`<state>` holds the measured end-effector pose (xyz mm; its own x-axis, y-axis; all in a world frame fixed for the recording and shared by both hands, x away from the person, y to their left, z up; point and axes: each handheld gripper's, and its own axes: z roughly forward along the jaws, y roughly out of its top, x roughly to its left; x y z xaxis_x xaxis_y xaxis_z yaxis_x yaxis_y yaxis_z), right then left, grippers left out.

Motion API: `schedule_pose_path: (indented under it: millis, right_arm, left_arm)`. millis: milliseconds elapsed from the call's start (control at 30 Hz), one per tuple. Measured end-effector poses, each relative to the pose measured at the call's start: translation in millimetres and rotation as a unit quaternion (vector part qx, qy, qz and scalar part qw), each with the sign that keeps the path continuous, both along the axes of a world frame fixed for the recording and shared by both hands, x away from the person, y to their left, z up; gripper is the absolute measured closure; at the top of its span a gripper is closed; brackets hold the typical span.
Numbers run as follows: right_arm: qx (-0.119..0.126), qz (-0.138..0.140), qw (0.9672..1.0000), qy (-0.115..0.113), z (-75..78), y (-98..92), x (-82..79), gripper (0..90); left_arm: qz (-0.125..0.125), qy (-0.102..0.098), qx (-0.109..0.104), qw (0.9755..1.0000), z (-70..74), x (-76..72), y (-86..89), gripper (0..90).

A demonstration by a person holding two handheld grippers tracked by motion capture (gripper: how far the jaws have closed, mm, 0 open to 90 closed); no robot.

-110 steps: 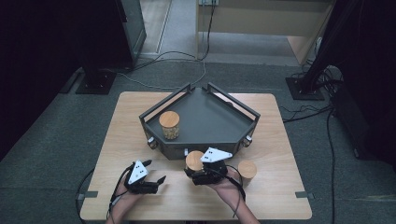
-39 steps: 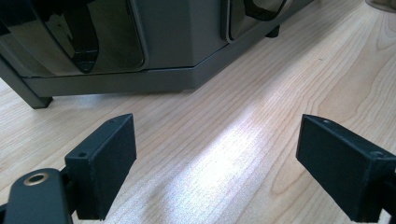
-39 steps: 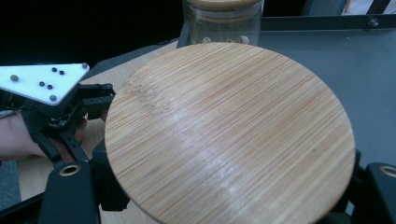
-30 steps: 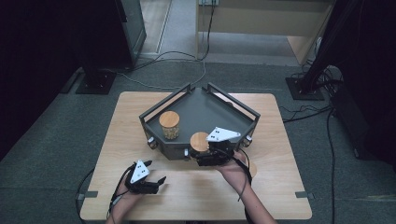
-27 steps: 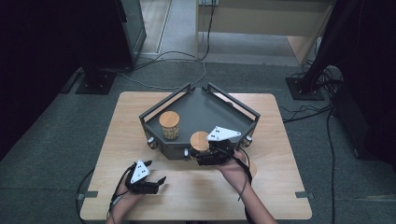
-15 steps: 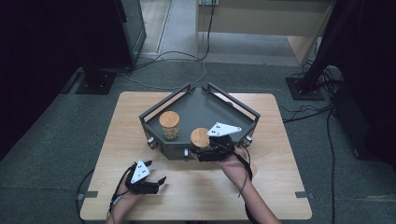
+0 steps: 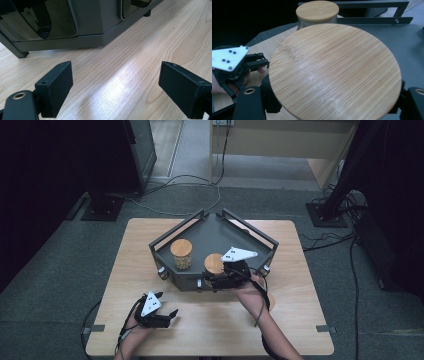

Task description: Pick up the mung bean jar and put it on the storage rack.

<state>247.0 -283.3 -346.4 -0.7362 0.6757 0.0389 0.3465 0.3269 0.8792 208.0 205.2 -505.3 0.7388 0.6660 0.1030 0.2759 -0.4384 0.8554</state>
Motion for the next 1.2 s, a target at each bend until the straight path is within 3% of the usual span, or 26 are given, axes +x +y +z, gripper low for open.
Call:
schedule_pose_path:
  millis: [1200]
  right_arm:
    - [-0.011, -0.030, 0.9995, 0.006, 3.0, 14.8, 31.6, 24.9]
  left_arm:
    - [-0.002, 0.000, 0.010, 0.9999, 1.3, -0.3, -3.4, 12.1]
